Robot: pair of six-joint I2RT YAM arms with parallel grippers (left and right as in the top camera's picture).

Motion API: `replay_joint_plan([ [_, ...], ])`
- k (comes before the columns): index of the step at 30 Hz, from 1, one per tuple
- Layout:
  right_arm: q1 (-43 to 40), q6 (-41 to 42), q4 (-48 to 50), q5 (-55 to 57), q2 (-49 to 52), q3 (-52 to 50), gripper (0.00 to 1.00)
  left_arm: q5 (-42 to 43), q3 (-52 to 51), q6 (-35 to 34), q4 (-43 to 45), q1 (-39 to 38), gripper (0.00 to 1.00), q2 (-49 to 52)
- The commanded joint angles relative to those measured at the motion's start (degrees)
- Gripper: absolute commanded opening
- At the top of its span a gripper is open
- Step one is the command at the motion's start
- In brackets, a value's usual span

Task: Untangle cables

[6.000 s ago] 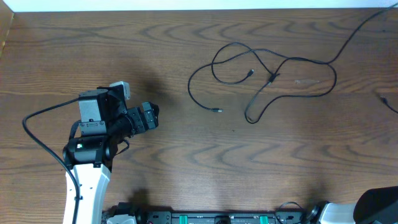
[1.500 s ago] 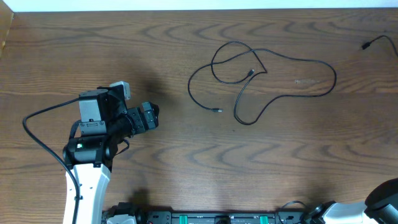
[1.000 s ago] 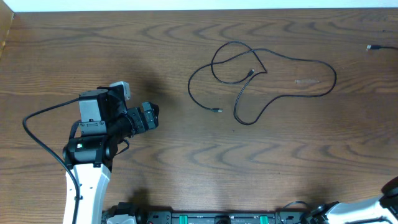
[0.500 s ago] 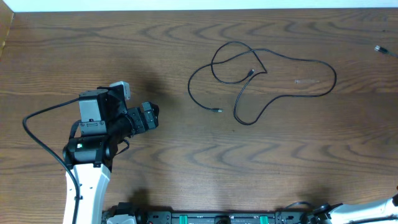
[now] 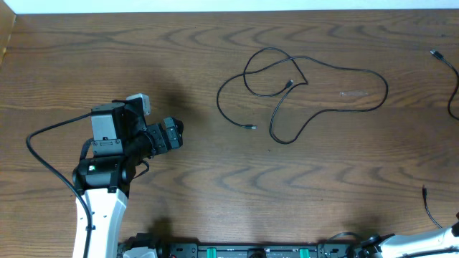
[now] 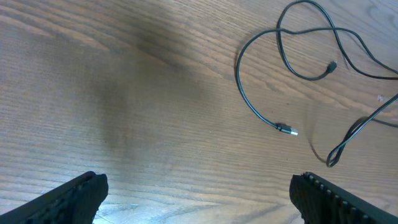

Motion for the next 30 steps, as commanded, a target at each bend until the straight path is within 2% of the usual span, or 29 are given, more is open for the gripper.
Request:
replay_joint_plan([
  [1,3.06,-0.13,-0.98,-8.13,0.42,0.48,0.90,0.48,0.52,0.52,-0.13,0.24,0.98,0.17],
  [9,12.13,-6.01,-4.63,-16.48,0.42,0.48,0.94,0.48,0.52,0.52,-0.13,0.24,0.98,0.17],
  [15,22.27,-9.70,-10.21,-16.46,0.42,0.48,0.96,0.48,0.52,0.52,-0.13,0.24,0.98,0.17],
  [25,38.62,-9.70,-18.82,-16.50,0.44,0.46,0.99,0.48,0.52,0.52,-0.13,0.24,0.98,0.17],
  [30,46.90,-16.68,-21.18,-17.09,0.46,0.42,0.99,0.46,0.52,0.52,-0.13,0.24,0.98,0.17],
])
